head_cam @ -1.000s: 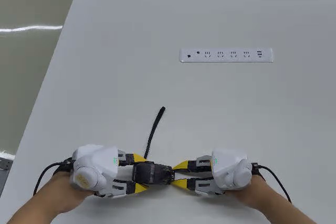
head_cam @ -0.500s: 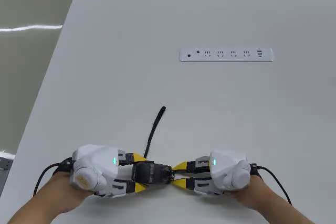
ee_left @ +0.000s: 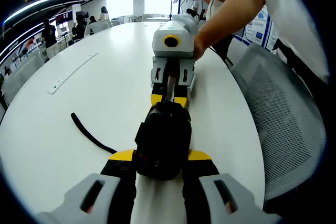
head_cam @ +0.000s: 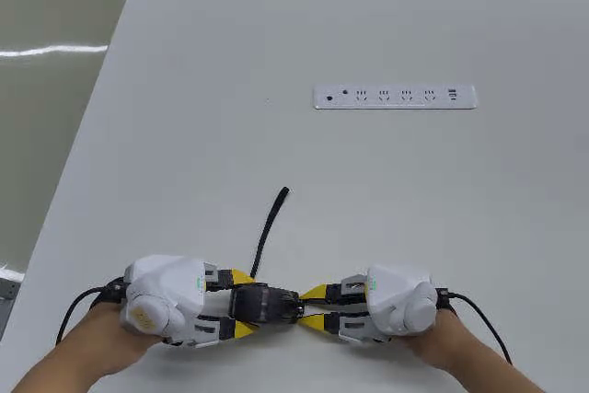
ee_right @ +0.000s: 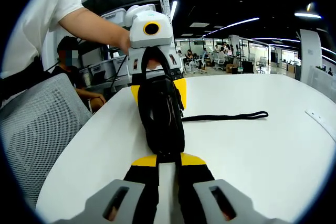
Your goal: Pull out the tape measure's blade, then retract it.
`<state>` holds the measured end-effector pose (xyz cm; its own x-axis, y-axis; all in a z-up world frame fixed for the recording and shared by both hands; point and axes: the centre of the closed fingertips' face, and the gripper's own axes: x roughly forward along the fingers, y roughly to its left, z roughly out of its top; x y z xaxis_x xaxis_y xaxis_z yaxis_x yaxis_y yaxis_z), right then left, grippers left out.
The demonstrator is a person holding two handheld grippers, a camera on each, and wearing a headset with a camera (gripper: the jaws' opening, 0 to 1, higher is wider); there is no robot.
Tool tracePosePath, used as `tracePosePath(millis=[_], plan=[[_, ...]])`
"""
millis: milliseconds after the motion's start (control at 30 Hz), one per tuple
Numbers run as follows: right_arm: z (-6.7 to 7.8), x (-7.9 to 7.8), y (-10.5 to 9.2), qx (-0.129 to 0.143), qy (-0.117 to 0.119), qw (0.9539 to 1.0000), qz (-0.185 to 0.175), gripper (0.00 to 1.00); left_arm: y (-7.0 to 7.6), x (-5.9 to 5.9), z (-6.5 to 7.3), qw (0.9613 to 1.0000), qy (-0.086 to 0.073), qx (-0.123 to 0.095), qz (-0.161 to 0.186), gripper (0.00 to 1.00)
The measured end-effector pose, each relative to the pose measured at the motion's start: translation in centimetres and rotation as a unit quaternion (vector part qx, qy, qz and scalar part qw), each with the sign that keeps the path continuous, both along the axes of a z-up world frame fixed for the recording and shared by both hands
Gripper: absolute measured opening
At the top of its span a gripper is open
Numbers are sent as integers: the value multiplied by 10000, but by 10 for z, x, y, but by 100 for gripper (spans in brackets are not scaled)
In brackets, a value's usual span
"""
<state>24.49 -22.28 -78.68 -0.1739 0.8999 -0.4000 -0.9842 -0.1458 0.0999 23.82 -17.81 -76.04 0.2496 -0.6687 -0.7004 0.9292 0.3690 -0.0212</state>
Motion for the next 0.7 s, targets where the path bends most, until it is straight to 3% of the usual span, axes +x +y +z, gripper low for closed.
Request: tracePosePath(millis=[700], plan=[[-1,1,-7,-44,-31,10000,-76,10,-5,1,0,10000,-23,-76,8,29]])
